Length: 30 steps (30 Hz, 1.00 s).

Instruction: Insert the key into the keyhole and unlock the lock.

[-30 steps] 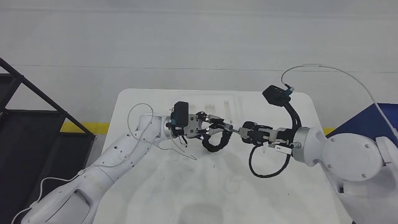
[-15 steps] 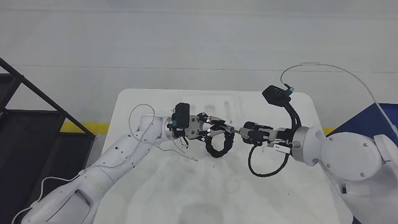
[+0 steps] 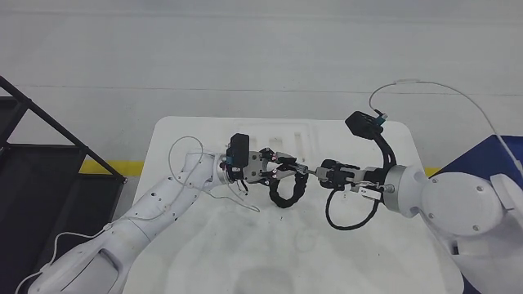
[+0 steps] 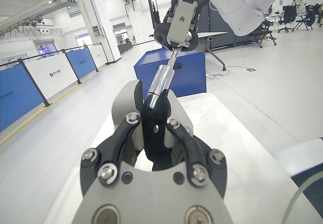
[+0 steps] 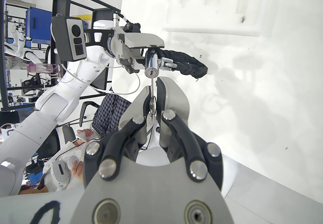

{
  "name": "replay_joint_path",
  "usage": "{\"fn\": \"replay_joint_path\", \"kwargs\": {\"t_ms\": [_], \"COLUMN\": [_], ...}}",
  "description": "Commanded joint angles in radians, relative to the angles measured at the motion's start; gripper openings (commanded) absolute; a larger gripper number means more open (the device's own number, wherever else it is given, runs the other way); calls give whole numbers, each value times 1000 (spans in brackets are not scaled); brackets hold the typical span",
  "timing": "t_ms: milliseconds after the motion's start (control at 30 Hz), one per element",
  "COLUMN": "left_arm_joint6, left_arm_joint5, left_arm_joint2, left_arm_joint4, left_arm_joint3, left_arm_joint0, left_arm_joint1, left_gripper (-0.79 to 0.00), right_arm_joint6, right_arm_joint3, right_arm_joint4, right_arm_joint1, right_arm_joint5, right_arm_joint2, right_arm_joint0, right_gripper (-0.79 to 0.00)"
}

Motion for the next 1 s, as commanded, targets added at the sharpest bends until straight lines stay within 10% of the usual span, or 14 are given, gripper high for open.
{"fn": "replay_joint_path", "kwargs": {"t_ms": [0, 967], "left_arm_joint6": [-2, 4], "left_arm_joint5": [-2, 4], "left_arm_joint2": [0, 17], "left_arm_joint4": [-1, 23], "left_arm_joint3": [1, -18], "left_arm_joint0": [0, -11], "left_arm_joint1": [0, -2], "left_gripper": [-785, -785], "right_arm_joint6": [-3, -39], "right_arm_joint3": [0, 25], "right_arm_joint4": [6, 63], "right_arm_joint1": [4, 35], "right_arm_joint5": [3, 39], "right_arm_joint2": [-4, -89], "right_arm_joint0": [5, 73], "right_gripper": [-785, -785]}}
